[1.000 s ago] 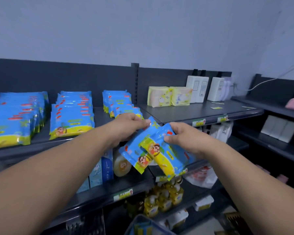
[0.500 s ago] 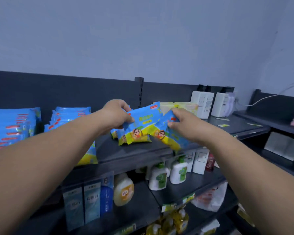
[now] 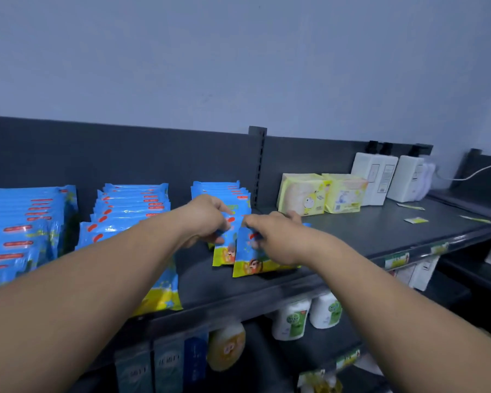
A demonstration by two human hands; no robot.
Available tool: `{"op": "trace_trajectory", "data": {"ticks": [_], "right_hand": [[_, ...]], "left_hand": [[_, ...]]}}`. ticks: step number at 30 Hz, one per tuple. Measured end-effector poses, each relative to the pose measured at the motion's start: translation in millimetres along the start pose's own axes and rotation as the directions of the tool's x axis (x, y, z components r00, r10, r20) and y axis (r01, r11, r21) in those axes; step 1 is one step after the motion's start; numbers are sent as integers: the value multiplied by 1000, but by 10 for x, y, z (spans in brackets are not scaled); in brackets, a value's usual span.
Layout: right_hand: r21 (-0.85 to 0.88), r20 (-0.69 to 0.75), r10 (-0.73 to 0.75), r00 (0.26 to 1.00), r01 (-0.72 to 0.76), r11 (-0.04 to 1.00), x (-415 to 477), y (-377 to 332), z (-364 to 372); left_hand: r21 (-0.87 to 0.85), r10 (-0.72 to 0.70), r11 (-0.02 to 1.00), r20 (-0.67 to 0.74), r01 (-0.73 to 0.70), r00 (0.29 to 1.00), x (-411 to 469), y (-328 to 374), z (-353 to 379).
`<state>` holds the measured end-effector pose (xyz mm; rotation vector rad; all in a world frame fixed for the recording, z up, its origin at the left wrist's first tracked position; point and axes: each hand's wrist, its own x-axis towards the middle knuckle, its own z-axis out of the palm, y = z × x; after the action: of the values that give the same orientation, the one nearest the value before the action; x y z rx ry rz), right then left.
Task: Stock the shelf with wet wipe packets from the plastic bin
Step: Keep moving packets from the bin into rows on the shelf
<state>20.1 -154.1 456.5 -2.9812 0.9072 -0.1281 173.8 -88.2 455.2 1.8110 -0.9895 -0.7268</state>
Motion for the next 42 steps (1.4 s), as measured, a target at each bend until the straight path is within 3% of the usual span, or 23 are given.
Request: {"op": "trace_trajectory", "data": {"ticks": [6, 11, 19, 25, 31, 37, 42], "right_hand": [[117, -187, 70, 980, -49, 992, 69, 39, 159], [267, -203, 113, 973, -56, 962, 16, 142, 295], [393, -262, 153, 953, -40, 919, -149, 216, 358], [237, -311, 201, 929, -129, 963, -509, 301, 311], [-4, -312, 252, 916, -267, 964, -1065, 467, 389], [-36, -247, 297, 922, -315, 948, -1680, 620, 630], [2, -174, 333, 927, -338, 941, -2121, 701, 996]], "left_hand": [[-51, -98, 994, 28, 99, 995, 76, -95, -63], [-9, -120, 993, 22, 120, 993, 49, -105, -30], [369, 128, 925, -75, -92, 989, -54, -70, 70], [660, 441, 665, 31, -350, 897, -341, -13, 347], [758, 618, 408, 180, -508, 765, -694, -47, 739], [745, 647, 306, 295, -593, 703, -1116, -175, 1266], [705, 632, 295, 362, -645, 685, -1402, -476, 1644]]}}
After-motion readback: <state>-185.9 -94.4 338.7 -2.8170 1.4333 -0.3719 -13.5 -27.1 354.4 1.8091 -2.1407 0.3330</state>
